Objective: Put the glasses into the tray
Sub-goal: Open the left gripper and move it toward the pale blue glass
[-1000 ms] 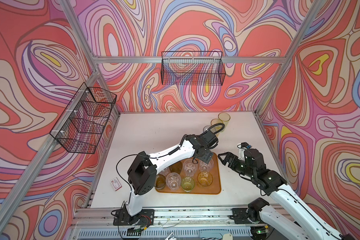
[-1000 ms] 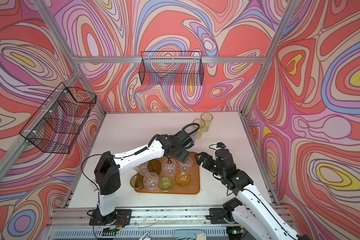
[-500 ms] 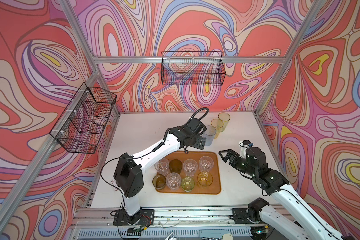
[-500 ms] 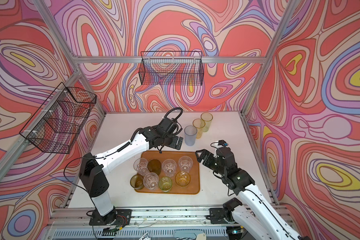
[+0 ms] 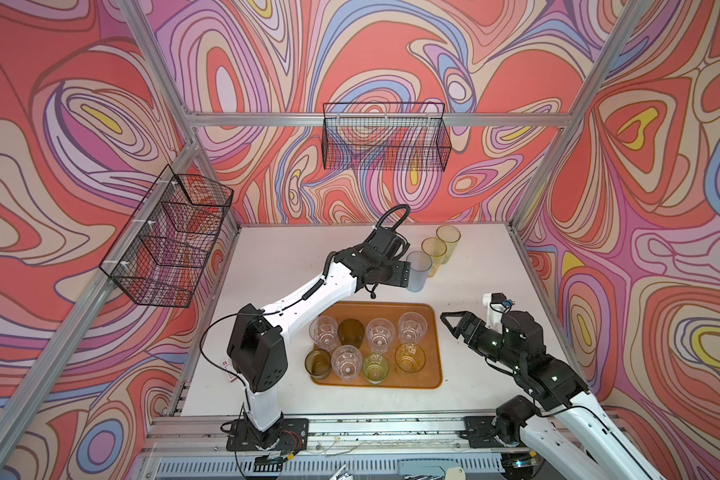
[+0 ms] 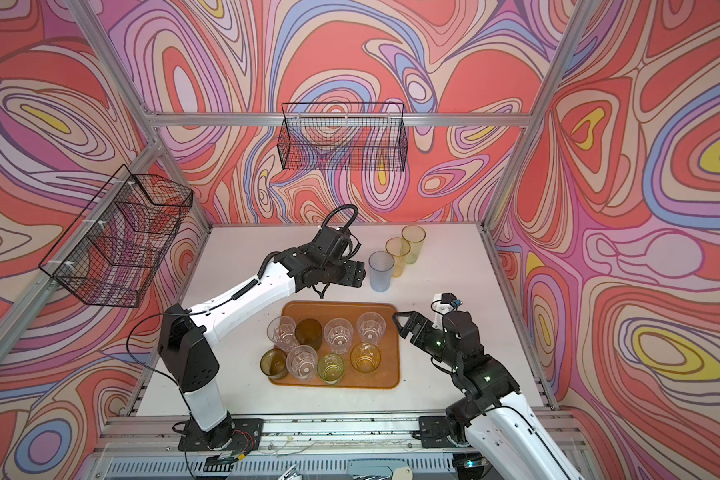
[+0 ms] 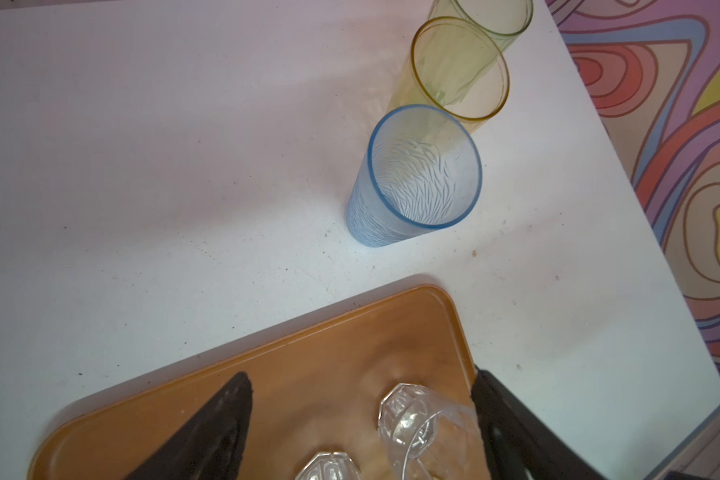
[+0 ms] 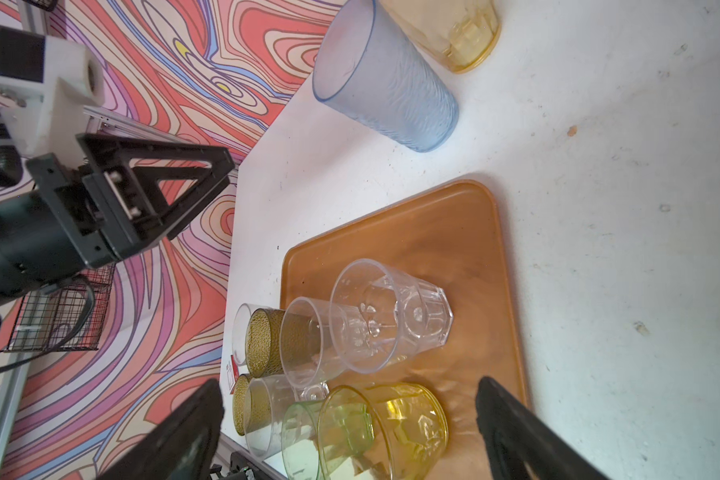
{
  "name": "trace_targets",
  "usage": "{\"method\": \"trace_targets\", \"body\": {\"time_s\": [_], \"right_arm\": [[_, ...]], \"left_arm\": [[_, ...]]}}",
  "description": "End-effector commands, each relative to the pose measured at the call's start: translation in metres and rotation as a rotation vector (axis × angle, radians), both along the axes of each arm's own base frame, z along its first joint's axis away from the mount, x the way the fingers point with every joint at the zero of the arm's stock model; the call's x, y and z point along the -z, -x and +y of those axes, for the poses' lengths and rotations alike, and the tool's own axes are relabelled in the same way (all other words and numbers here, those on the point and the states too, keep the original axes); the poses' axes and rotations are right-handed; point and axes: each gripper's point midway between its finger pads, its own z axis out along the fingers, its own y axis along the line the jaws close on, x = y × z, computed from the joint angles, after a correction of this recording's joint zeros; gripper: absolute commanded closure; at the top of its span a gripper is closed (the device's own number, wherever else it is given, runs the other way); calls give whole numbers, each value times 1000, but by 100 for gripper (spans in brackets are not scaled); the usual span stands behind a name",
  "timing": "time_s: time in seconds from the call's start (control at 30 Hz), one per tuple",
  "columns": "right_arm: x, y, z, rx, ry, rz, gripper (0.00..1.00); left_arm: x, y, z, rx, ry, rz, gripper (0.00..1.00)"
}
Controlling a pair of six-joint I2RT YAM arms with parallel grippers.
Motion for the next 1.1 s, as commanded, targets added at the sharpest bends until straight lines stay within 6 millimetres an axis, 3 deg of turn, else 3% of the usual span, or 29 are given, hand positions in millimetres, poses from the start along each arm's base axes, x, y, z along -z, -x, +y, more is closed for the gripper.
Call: {"method": "trace_targets", "body": {"time_s": [0.0, 0.2, 0.43, 0.8, 1.07], "right_arm": [[6, 5, -3, -4, 20, 8, 3], [-5, 8, -7, 4, 27, -14, 3], [-13, 10, -18, 23, 113, -10, 3], [-23, 5, -31, 92, 156, -15, 3], [-10, -1, -29, 80, 193, 27, 3]], "left_arm": [[-2, -18, -19, -17, 87, 12, 19], [8, -43, -35, -37, 83, 42, 25], [26, -71, -34, -77, 44, 47, 30], [56, -95, -28, -78, -21, 50, 48], [69, -102, -32, -70, -12, 66, 59]]}}
